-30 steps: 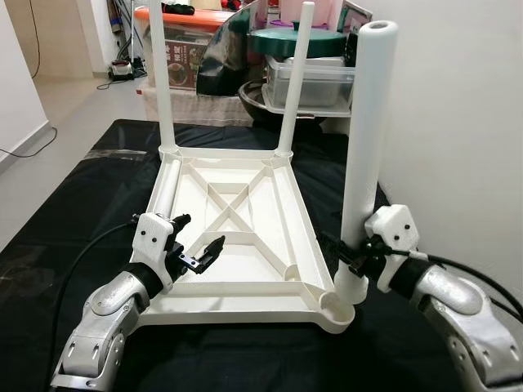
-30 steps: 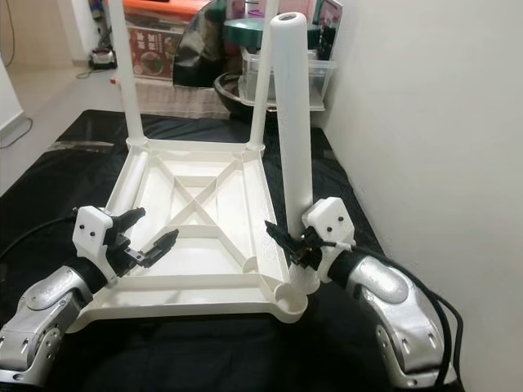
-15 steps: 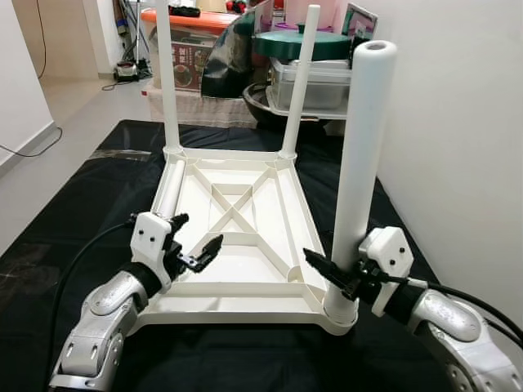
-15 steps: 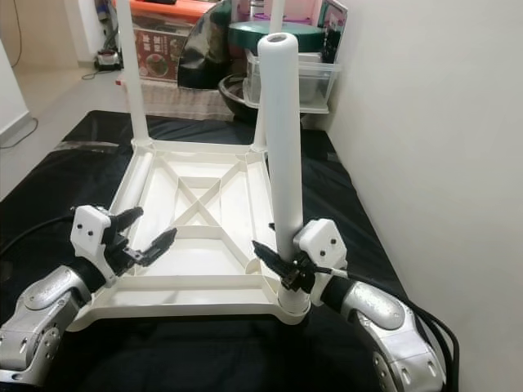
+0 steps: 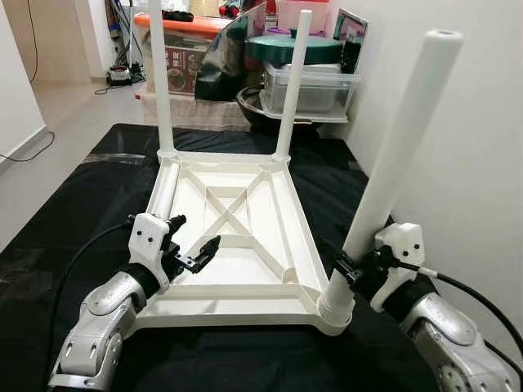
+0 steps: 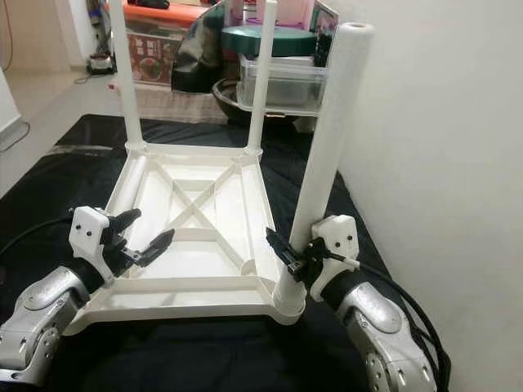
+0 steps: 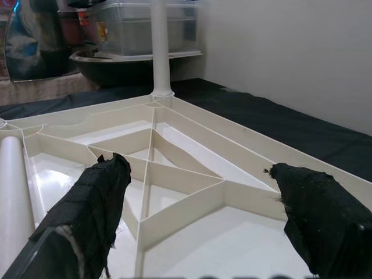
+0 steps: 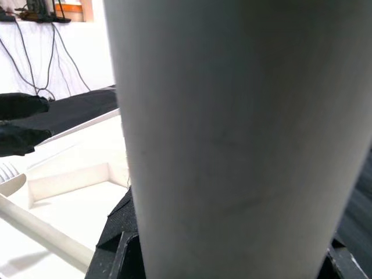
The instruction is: Building children table
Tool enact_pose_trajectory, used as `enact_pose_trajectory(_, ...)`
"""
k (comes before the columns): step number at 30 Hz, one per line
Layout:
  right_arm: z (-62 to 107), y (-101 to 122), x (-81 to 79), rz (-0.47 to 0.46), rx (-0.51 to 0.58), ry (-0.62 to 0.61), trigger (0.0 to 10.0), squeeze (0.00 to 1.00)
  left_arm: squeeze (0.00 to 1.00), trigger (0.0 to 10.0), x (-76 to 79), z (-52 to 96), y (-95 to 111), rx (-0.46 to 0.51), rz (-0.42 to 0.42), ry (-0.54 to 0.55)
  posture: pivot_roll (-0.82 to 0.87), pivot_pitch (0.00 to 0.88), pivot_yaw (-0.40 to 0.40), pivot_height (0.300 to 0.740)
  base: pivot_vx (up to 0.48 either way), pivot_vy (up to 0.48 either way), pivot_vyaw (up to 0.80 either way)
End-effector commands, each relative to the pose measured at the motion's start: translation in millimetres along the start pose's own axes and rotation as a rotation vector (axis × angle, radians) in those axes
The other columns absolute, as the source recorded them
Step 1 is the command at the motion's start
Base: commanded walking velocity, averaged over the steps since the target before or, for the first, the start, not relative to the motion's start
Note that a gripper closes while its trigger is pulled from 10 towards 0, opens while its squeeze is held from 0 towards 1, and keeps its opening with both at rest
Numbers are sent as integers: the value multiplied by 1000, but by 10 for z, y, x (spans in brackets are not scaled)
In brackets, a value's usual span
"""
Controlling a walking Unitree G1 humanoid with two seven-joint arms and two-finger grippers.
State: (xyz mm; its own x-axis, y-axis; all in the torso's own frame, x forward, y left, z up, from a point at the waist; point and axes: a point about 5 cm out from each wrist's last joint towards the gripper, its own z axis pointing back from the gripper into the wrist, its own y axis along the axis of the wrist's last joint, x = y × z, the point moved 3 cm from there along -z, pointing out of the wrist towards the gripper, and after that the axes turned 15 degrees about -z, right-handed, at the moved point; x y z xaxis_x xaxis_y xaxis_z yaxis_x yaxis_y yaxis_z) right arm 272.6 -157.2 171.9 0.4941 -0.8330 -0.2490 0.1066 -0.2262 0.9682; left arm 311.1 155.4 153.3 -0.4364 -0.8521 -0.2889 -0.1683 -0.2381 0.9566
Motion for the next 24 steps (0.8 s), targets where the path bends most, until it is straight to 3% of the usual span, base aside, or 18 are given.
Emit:
enact_pose_trajectory(1,10,-258,0,-87,-100,-4,10000,0,0,10000,-27,-2,-10,-10,-11,-1,46,0,-108,740,0,0,0)
enact_pose_trajectory(6,16,-310,-66,-101,-100,-2,10000,0,0,10000,-38,-2,-20,-16,-16,-1,49,0,-102,740,0,0,0)
enact_pose_trajectory(9,7,-470,139,-150,-158,-261,10000,0,0,10000,-60,-3,-37,-26,-24,3,52,0,-102,740,0,0,0)
enact_pose_trajectory(11,65,-525,401,-209,-166,-514,10000,0,0,10000,-65,1,-41,-29,-27,6,55,0,-103,740,0,0,0)
enact_pose_trajectory(12,65,-525,401,-209,-166,-514,10000,0,0,10000,-65,1,-41,-29,-27,6,55,0,-103,740,0,0,0)
enact_pose_trajectory(14,161,-578,577,-258,-175,-707,10000,0,0,10000,-69,6,-41,-30,-29,8,54,0,-101,740,0,0,0)
enact_pose_trajectory(17,266,-600,667,-319,-134,-891,10000,0,0,10000,-72,9,-43,-33,-32,9,57,0,-98,740,0,0,0)
enact_pose_trajectory(24,323,-522,662,-334,-78,-1031,10000,0,0,10000,-76,13,-49,-37,-34,6,62,0,-95,740,0,0,0)
